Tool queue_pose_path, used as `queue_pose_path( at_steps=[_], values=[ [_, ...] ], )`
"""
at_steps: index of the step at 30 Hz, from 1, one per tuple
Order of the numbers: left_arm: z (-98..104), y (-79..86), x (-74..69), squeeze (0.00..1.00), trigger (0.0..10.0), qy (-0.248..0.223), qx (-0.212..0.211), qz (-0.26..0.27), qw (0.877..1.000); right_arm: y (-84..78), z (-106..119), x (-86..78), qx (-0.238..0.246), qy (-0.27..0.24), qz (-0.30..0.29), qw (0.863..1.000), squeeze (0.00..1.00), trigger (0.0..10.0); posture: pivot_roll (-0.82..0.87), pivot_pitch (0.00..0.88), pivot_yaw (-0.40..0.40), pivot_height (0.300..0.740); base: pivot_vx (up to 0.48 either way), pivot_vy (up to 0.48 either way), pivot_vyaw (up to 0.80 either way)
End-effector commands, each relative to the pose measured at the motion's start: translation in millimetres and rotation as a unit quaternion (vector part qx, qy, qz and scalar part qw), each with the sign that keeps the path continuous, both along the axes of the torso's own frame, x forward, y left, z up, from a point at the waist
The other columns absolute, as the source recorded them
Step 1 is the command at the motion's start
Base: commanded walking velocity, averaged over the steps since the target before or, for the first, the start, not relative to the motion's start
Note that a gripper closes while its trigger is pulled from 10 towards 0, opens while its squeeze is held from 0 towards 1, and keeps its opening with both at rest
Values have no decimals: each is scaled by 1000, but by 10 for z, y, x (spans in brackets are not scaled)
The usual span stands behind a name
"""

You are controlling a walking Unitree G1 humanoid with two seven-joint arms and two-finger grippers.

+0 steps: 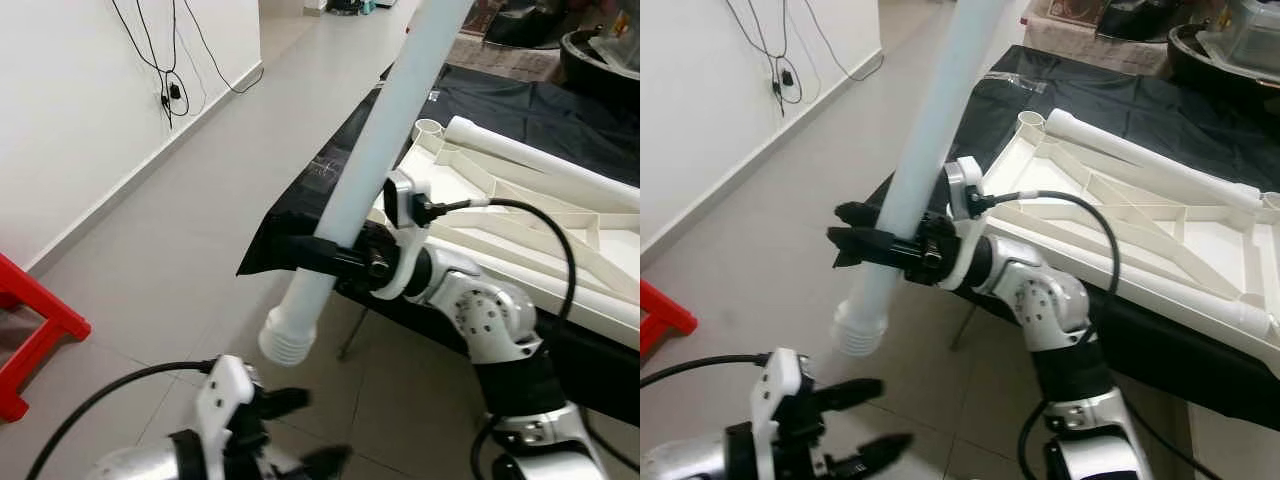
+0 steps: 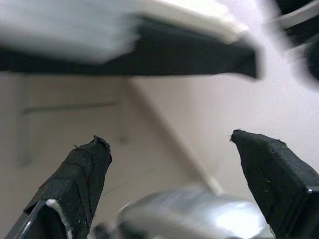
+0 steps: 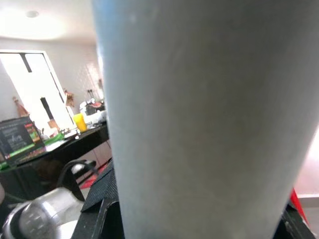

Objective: Building children table

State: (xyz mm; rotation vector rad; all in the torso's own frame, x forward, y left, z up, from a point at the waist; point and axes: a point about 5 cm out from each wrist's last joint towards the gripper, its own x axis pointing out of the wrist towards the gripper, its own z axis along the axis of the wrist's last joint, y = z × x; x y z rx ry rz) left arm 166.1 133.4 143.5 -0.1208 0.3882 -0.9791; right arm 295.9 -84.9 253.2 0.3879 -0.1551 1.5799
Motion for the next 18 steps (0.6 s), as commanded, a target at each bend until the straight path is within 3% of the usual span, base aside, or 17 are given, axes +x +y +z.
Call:
queue_pose_path(
  at_steps=[1, 7, 11, 13, 18],
  values=[
    [-24, 90, 26, 0, 10000, -6, 19, 18, 1000, -16, 26, 8, -1, -15, 2, 1000, 0, 10000, 101, 136, -68, 740, 0, 0, 0],
    [8, 156, 56, 0, 10000, -14, 27, 28, 999, -66, 27, 27, -8, -19, -2, 1000, 0, 10000, 101, 138, -69, 740, 0, 0, 0],
    [91, 161, 95, 0, 10000, -25, 11, 30, 999, -90, 24, 16, -12, -22, 3, 1000, 0, 10000, 97, 140, -73, 740, 0, 0, 0],
    [190, 107, 121, 0, 10000, -34, -14, 12, 999, -83, -4, -19, -19, -23, 16, 999, 0, 10000, 93, 136, -70, 740, 0, 0, 0],
    [221, 68, 131, 0, 10000, -40, -16, -11, 999, -68, -46, -57, -24, -21, 28, 999, 0, 10000, 95, 137, -68, 740, 0, 0, 0]
  ],
)
